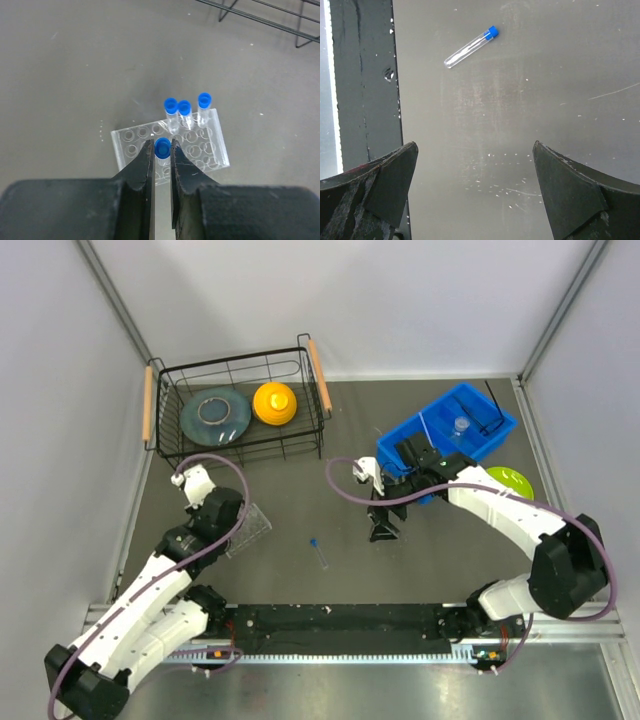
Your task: Organize the chemistry lab equipment
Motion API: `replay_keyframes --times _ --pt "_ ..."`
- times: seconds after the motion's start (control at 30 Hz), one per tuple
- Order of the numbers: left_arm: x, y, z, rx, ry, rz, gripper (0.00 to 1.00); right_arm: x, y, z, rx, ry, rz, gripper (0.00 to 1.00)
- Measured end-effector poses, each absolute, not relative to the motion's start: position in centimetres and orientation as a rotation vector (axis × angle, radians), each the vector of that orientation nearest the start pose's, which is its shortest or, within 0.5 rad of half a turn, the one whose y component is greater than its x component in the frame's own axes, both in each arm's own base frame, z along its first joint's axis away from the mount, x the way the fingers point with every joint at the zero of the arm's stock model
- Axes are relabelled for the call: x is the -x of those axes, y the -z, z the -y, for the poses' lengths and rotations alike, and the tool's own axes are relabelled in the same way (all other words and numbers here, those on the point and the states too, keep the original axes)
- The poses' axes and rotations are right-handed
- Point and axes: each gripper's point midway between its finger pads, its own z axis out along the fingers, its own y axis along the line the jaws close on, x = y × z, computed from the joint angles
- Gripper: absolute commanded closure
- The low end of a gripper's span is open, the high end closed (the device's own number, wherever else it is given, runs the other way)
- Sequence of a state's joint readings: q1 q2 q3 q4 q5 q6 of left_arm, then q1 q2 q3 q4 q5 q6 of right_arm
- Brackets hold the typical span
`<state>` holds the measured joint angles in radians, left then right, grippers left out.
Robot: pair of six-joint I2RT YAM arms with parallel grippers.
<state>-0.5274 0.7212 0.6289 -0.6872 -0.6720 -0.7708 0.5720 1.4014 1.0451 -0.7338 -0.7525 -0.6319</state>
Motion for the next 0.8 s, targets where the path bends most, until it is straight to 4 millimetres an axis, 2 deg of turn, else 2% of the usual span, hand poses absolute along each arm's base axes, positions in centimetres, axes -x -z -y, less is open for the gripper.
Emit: replay_keyframes --times 0.33,0.8 --pt "-24.1 -13.5 0.3 0.652 -0.129 -2.073 0.96 -19.7 -13.9 -24.0 1.609 -0.942 -1.86 0.01" --pt "-25.4 -11.5 1.0 0.629 -0.096 -2.141 0.96 -19.5 -13.8 -24.0 1.612 -0.954 -1.858 0.01"
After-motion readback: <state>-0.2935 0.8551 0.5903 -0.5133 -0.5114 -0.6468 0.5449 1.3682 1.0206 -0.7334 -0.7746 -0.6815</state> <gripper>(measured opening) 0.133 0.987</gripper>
